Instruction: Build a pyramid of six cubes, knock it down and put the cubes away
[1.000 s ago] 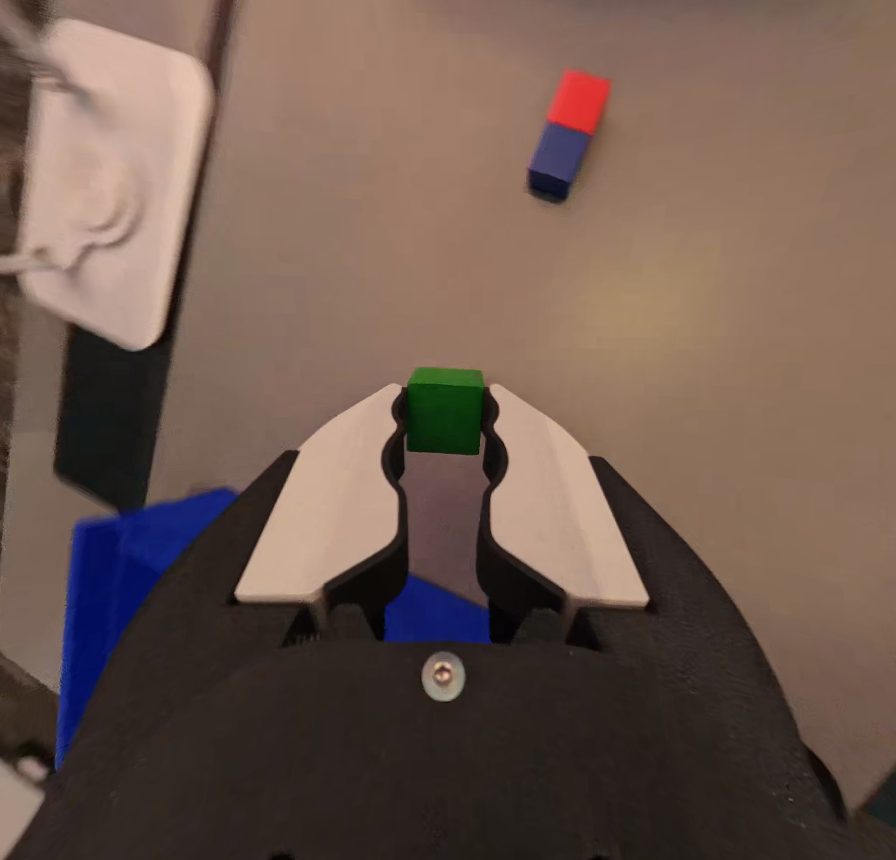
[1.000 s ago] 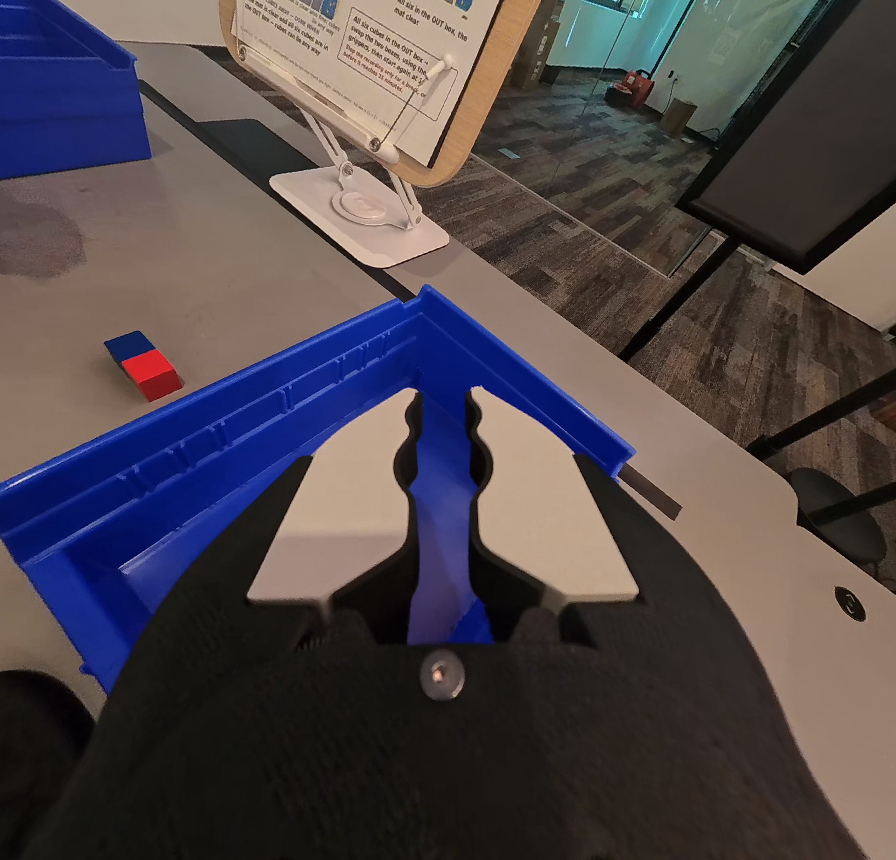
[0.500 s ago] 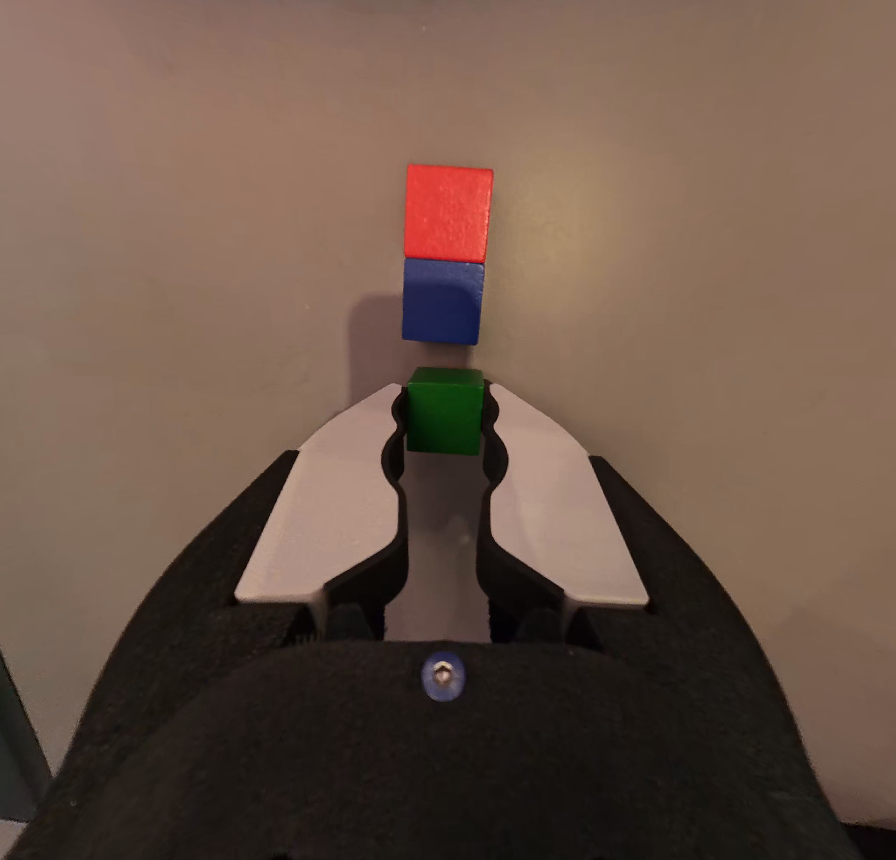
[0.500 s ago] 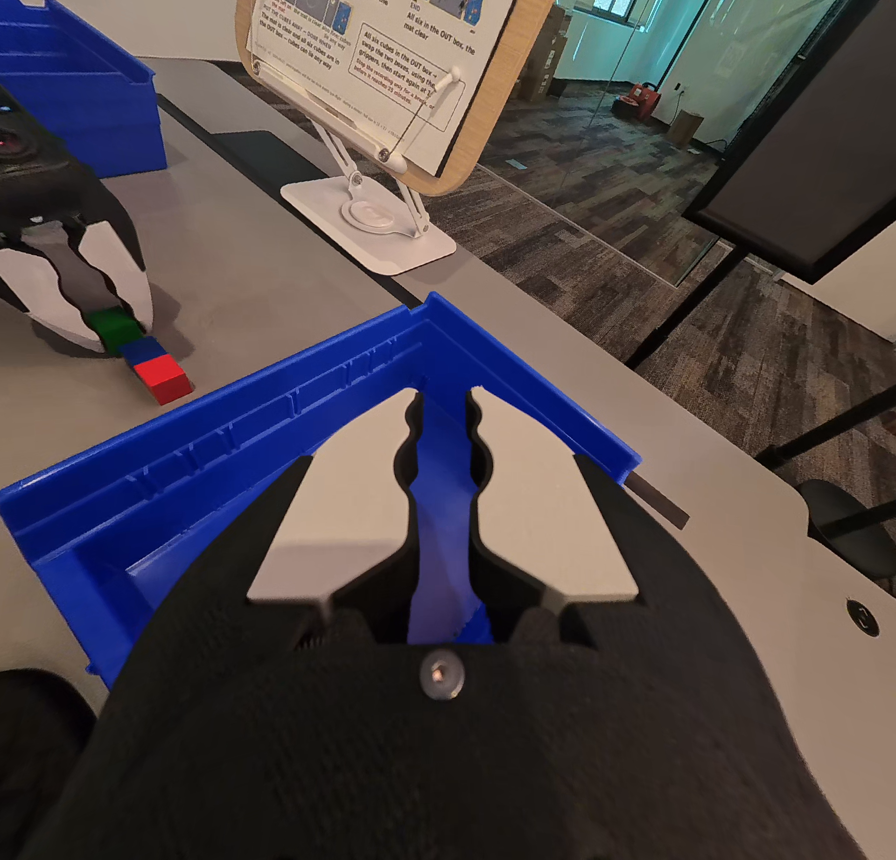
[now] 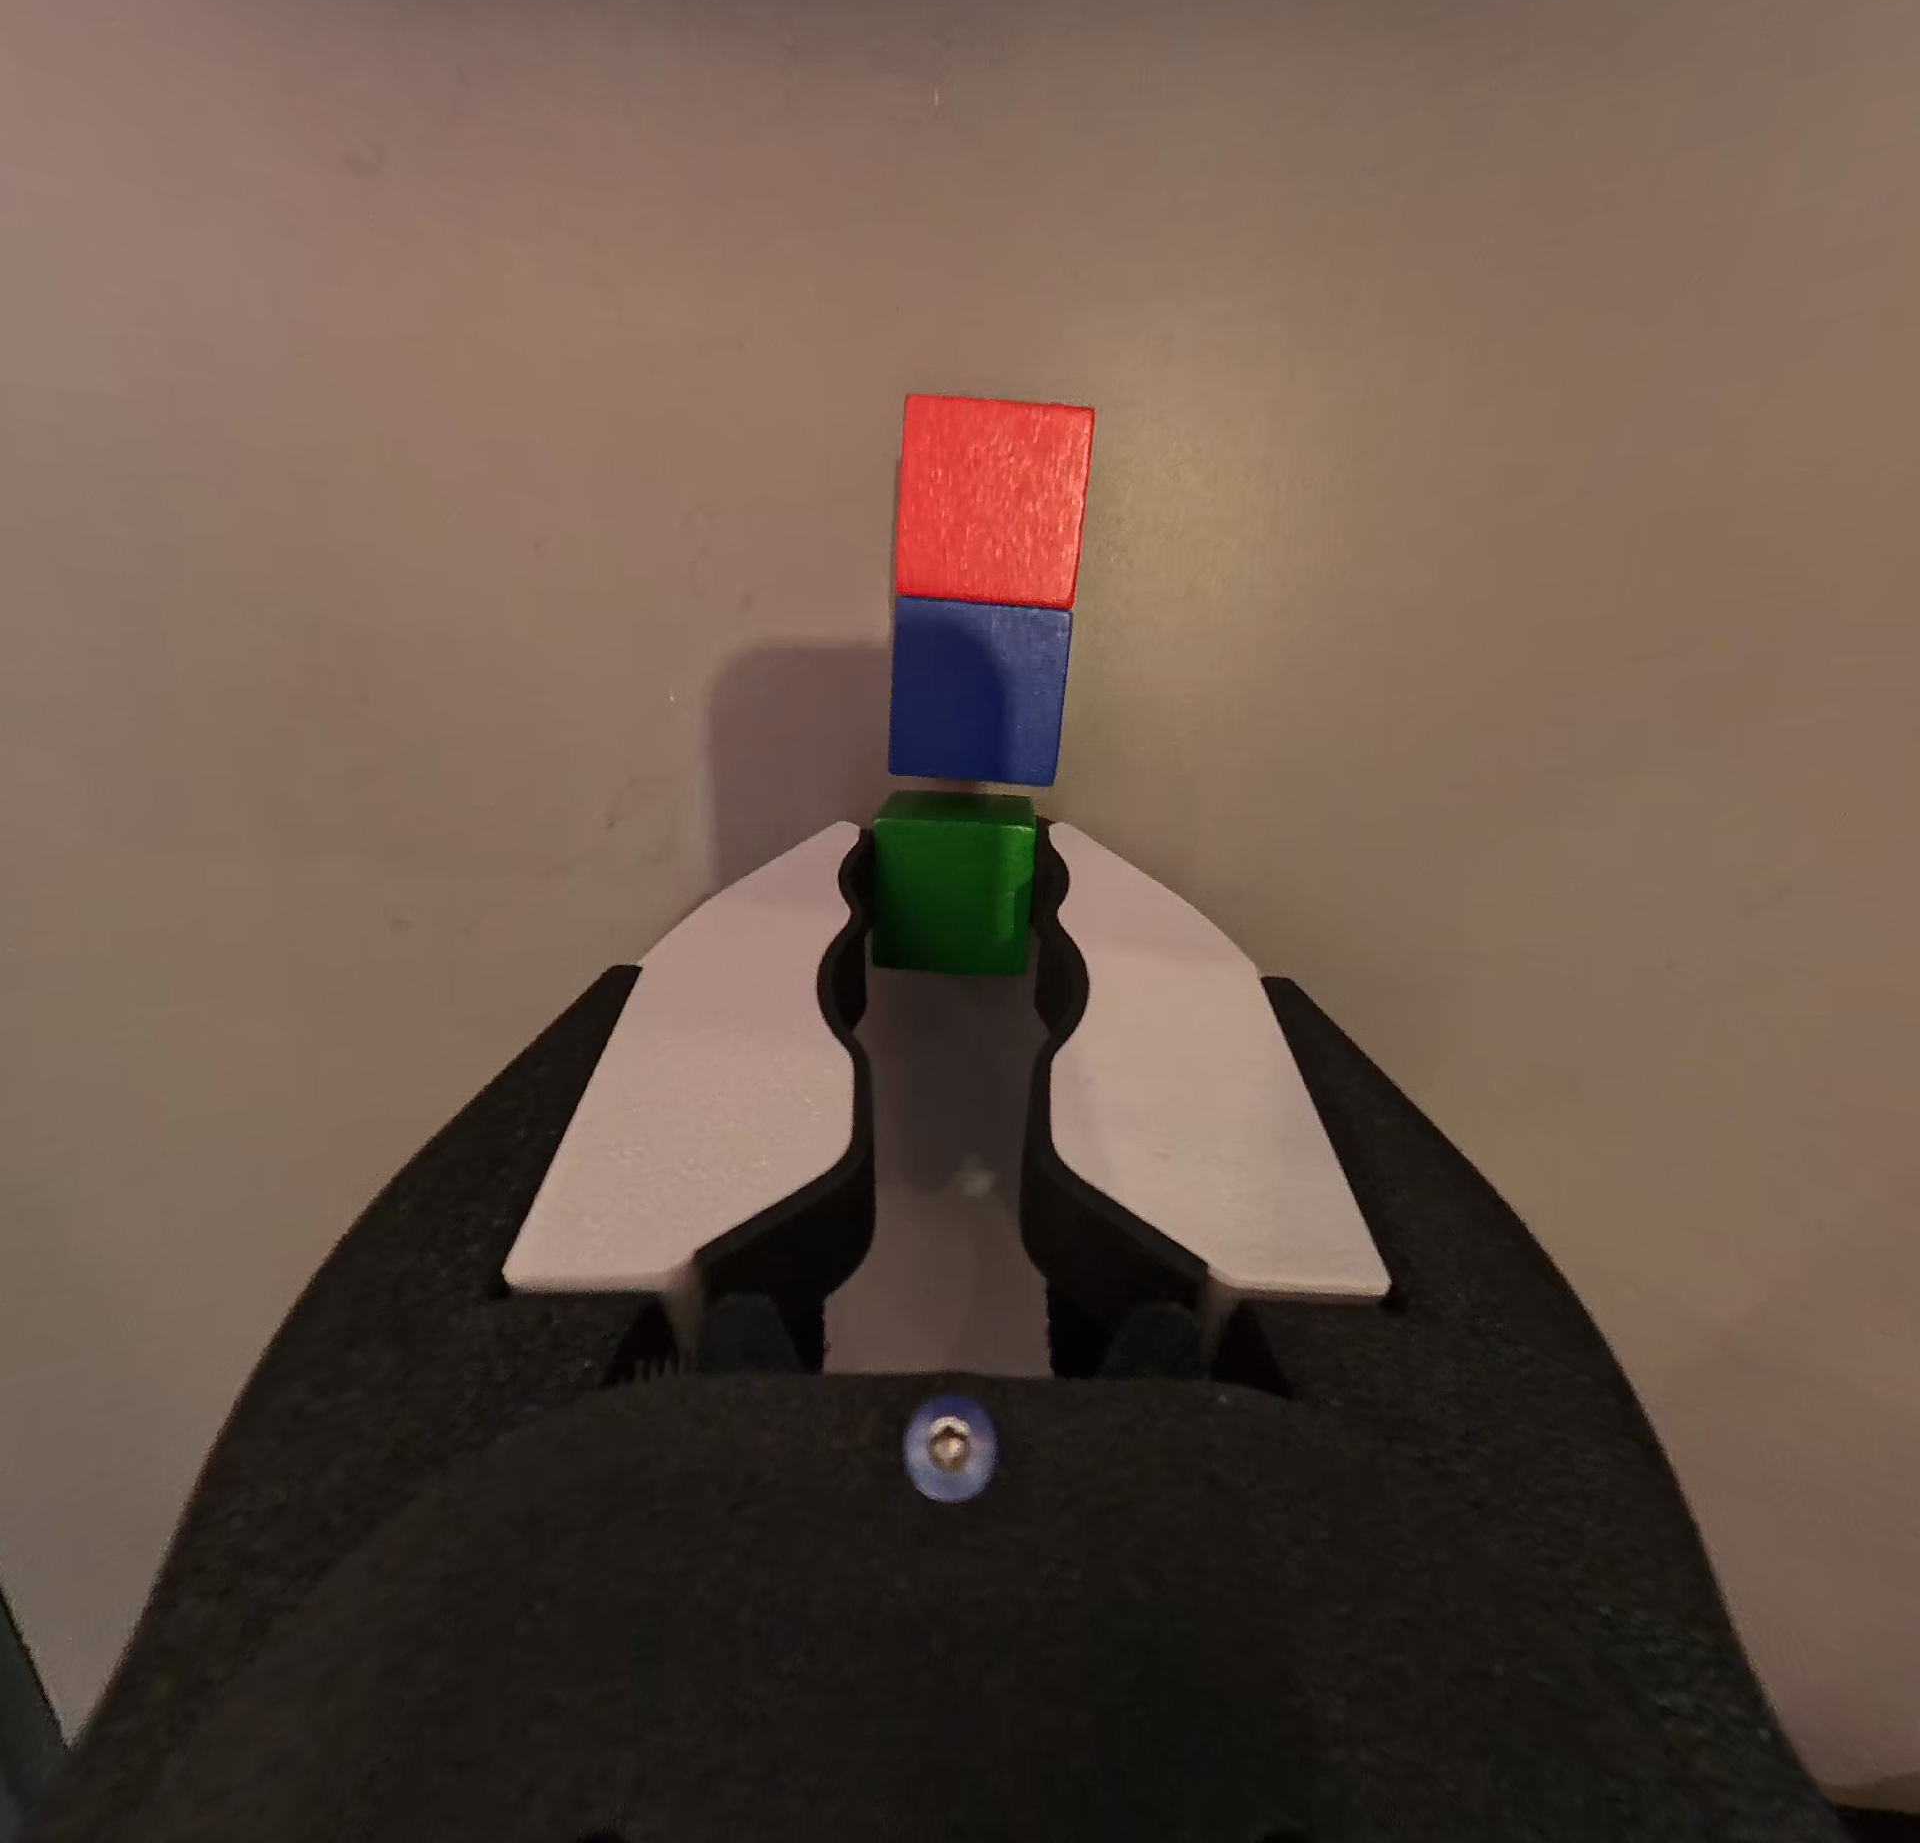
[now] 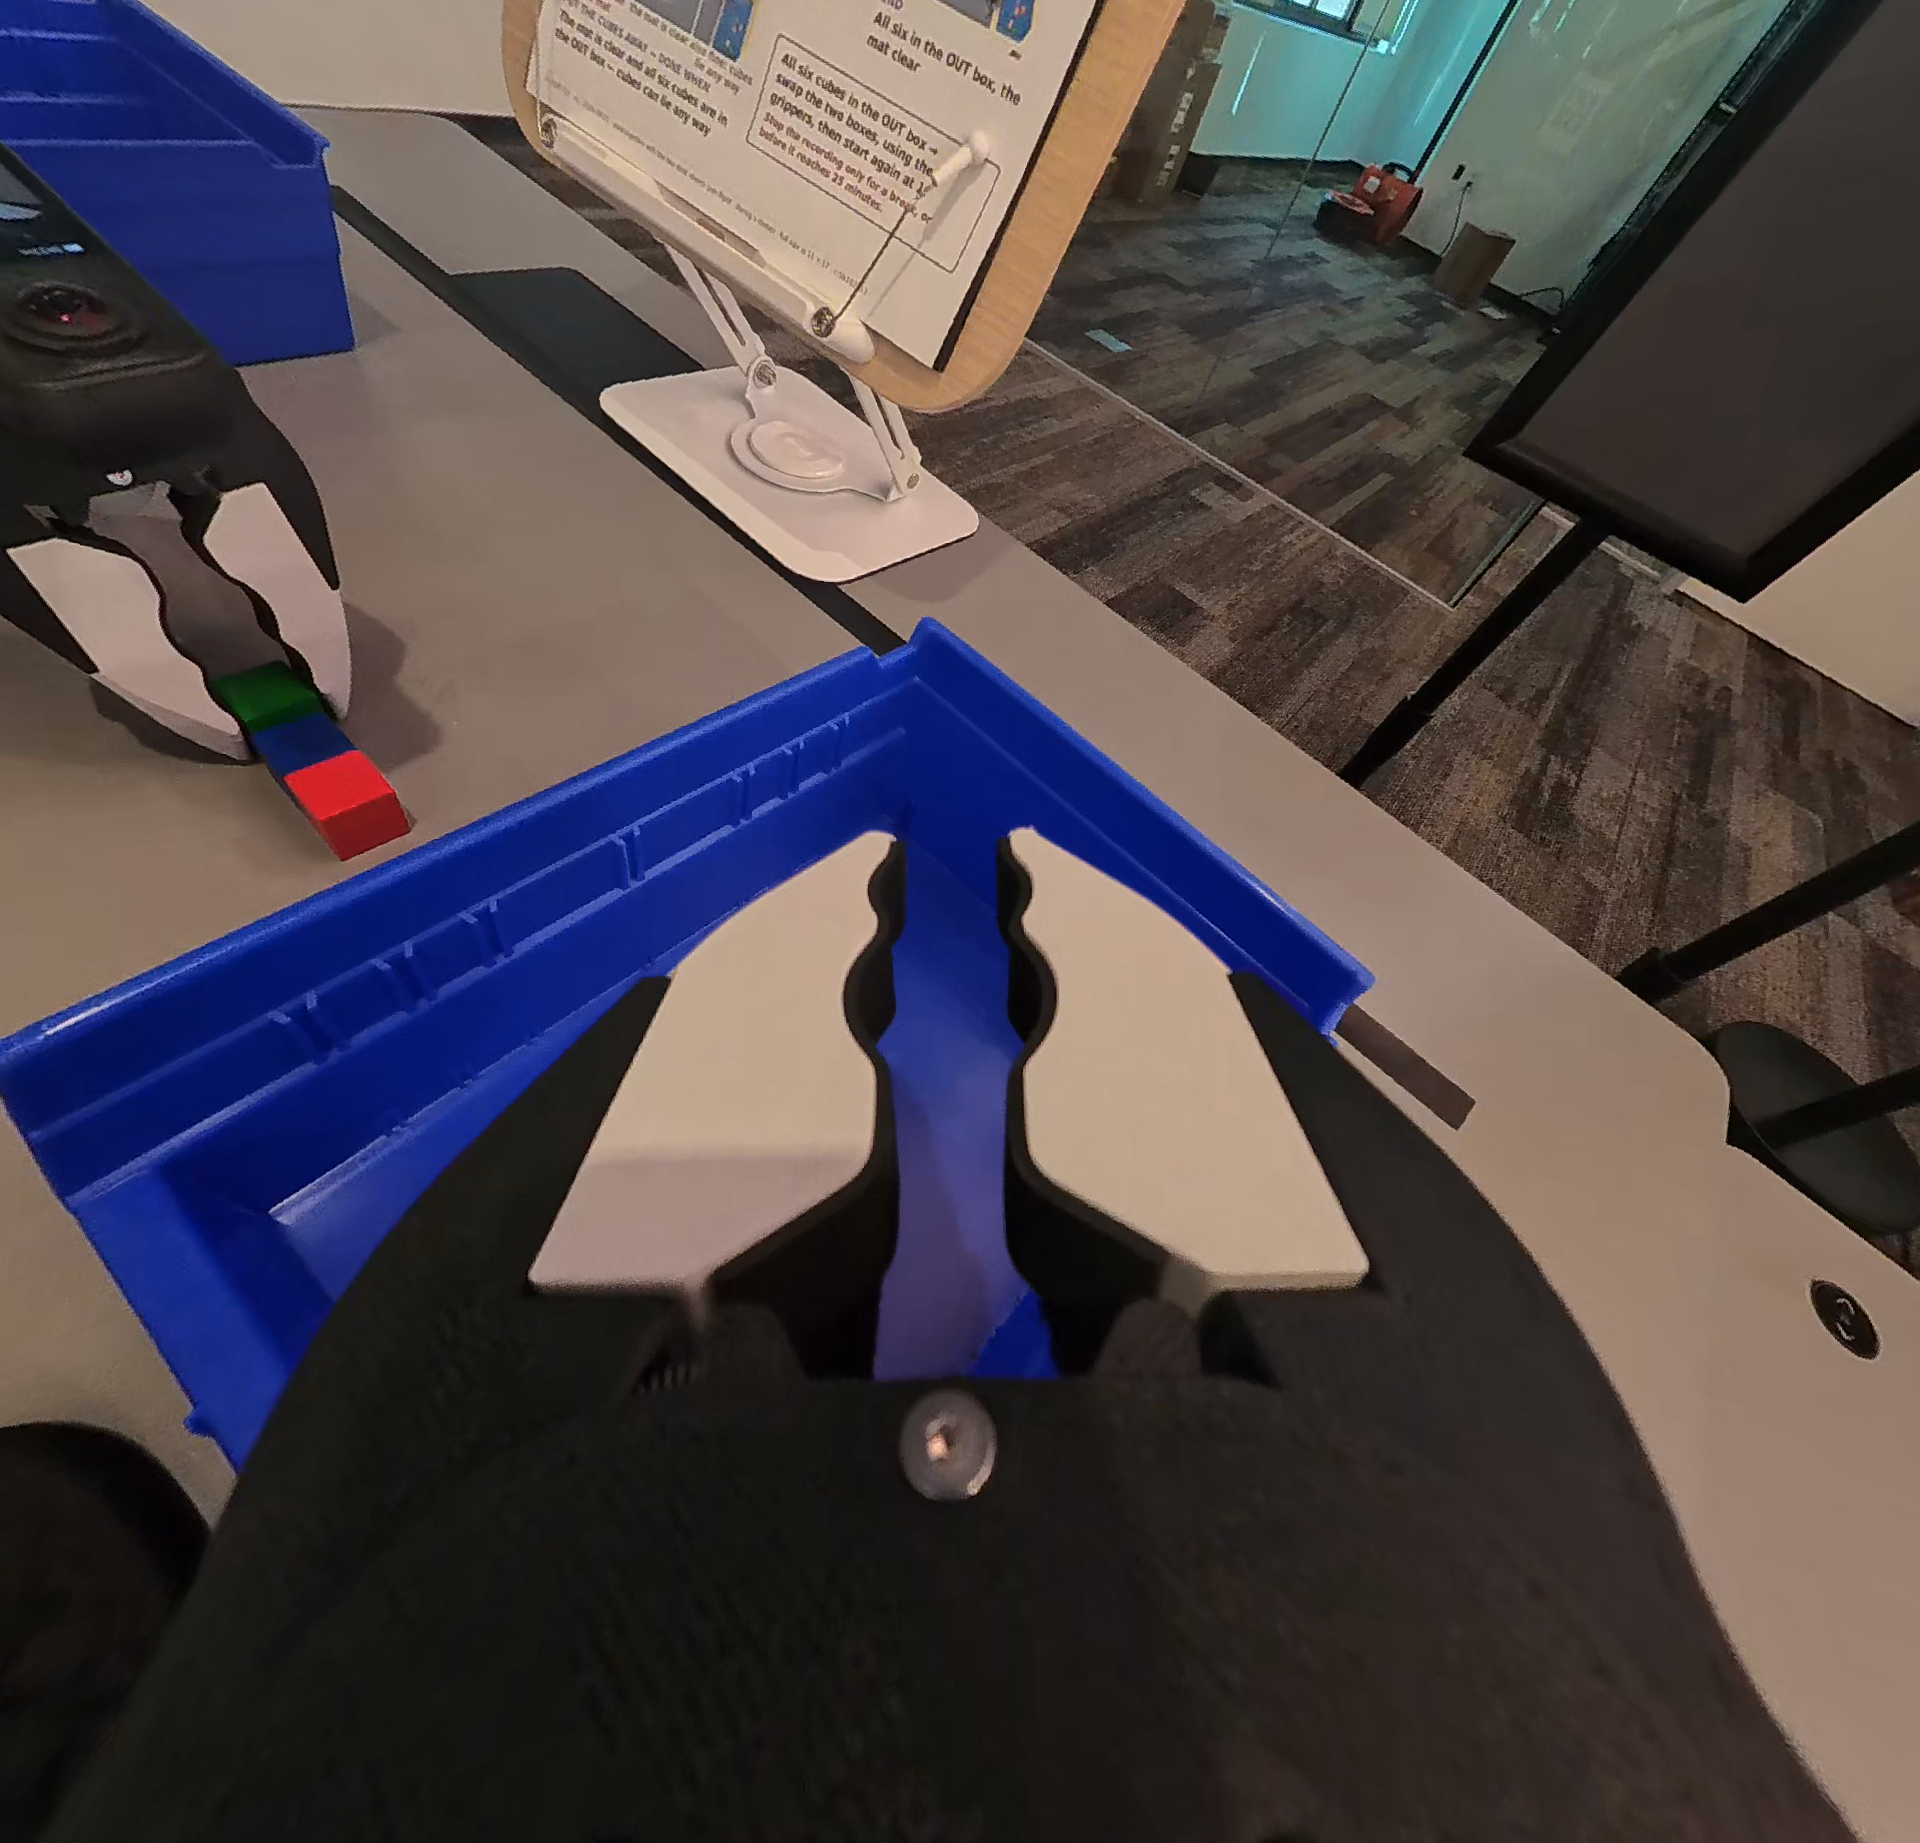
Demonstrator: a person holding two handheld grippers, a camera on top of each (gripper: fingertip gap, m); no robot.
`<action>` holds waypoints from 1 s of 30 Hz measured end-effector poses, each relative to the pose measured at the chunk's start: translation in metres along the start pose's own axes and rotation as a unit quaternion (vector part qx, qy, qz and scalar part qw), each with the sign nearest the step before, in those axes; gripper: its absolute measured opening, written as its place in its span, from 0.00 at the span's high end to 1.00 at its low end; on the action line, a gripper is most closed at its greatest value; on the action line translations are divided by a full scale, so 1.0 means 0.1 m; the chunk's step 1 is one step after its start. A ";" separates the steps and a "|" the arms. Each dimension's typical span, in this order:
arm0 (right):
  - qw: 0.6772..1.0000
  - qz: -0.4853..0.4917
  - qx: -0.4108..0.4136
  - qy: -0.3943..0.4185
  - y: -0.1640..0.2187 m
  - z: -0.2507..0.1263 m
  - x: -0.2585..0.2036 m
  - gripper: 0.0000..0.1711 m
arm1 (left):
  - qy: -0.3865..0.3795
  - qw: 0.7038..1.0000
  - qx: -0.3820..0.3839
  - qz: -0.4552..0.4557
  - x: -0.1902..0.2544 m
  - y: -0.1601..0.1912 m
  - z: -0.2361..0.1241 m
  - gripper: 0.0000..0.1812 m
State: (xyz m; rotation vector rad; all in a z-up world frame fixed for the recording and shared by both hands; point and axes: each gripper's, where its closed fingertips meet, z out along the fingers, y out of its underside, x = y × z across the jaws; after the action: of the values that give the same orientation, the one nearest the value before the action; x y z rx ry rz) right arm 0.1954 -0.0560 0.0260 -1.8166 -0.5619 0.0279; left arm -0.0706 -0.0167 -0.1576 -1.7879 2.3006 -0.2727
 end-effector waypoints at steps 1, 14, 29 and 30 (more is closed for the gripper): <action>1.000 0.001 -0.001 0.000 0.01 0.00 0.00 0.90 | 0.001 1.000 -0.001 0.001 0.00 -0.01 0.00 0.84; 1.000 0.003 -0.003 -0.003 0.02 0.00 0.00 0.90 | 0.006 1.000 0.000 0.004 0.01 -0.05 0.02 0.84; 1.000 0.007 -0.005 -0.005 0.05 0.01 0.01 0.90 | -0.014 0.999 0.027 0.009 -0.01 -0.15 -0.19 0.65; 1.000 0.007 -0.005 -0.005 0.06 0.01 0.01 0.90 | -0.024 0.999 0.040 0.010 -0.03 -0.17 -0.31 0.67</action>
State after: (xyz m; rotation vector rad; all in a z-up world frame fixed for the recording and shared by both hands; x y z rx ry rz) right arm 0.1982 -0.0554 0.0207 -1.8315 -0.5568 0.0439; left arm -0.0622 -0.0177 -0.1234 -1.7120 2.2412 -0.3116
